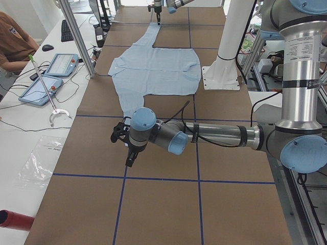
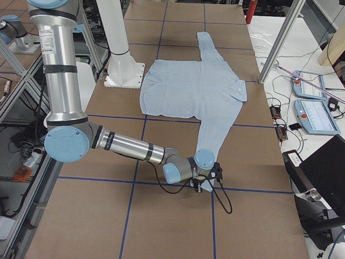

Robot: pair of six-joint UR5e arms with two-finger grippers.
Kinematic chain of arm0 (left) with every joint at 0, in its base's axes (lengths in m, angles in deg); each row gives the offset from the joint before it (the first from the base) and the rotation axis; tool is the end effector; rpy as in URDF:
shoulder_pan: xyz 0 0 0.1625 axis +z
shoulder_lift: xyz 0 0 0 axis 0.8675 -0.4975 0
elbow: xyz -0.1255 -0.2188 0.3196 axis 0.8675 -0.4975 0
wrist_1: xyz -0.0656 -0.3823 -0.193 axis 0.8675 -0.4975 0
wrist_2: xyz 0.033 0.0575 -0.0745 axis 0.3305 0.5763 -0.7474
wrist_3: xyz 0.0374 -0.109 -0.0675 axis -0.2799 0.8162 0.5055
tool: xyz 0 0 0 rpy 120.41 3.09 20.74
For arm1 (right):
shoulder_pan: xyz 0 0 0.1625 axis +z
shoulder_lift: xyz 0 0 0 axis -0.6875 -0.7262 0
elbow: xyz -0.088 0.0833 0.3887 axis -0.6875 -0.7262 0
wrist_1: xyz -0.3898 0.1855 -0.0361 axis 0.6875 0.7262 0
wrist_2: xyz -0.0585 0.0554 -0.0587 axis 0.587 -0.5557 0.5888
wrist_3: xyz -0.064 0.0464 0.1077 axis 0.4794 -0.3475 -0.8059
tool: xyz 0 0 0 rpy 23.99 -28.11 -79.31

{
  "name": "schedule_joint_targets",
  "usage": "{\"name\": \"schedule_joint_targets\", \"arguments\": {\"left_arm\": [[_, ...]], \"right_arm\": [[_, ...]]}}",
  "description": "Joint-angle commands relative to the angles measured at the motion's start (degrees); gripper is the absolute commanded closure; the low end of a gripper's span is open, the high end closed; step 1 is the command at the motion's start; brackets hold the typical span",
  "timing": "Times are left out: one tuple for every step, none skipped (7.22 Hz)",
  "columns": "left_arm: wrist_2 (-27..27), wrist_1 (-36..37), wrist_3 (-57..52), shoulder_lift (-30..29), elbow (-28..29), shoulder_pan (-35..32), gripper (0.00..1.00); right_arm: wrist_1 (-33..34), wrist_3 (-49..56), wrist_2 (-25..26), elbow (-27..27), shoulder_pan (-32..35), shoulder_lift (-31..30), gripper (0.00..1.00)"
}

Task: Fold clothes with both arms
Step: 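Lift the grasped sleeve cuff off the table with the right gripper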

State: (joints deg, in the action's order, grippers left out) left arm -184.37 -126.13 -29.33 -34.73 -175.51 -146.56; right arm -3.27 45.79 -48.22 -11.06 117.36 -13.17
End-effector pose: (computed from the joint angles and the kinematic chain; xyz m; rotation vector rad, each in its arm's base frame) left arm -0.0065 -0.5183 0.5965 0.3557 0.7959 0.1588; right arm -0.1103 -0.5302 0.7713 0.0522 -0.7989 -0.1518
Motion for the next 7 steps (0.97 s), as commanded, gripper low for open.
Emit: {"name": "schedule_joint_targets", "arguments": {"left_arm": [[0.00, 0.00, 0.08, -0.30, 0.08, 0.00, 0.01], [0.00, 0.00, 0.08, -0.38, 0.16, 0.00, 0.01], [0.00, 0.00, 0.00, -0.39, 0.16, 0.00, 0.01], [0.00, 0.00, -0.01, -0.39, 0.25, 0.00, 0.01], [0.00, 0.09, -0.18, -0.39, 0.34, 0.00, 0.01], [0.09, 0.09, -0.36, -0.39, 0.34, 0.00, 0.01], [0.09, 0.09, -0.36, -0.39, 0.77, 0.00, 0.01]], "right_arm": [[-0.13, -0.12, -0.85, 1.19, 0.16, 0.00, 1.00], [-0.48, -0.12, -2.16, 3.98, 0.51, -0.52, 1.00], [-0.22, -0.21, -4.70, 8.36, 1.73, -0.44, 1.00], [0.04, -0.56, -8.90, 12.67, 2.52, 0.25, 1.00], [-0.30, -3.69, -11.47, 14.80, 2.53, 2.61, 1.00], [0.22, -7.64, -13.49, 17.60, 2.18, 7.16, 1.00], [0.22, -18.03, -14.39, 18.59, -0.08, 13.29, 1.00]]}}
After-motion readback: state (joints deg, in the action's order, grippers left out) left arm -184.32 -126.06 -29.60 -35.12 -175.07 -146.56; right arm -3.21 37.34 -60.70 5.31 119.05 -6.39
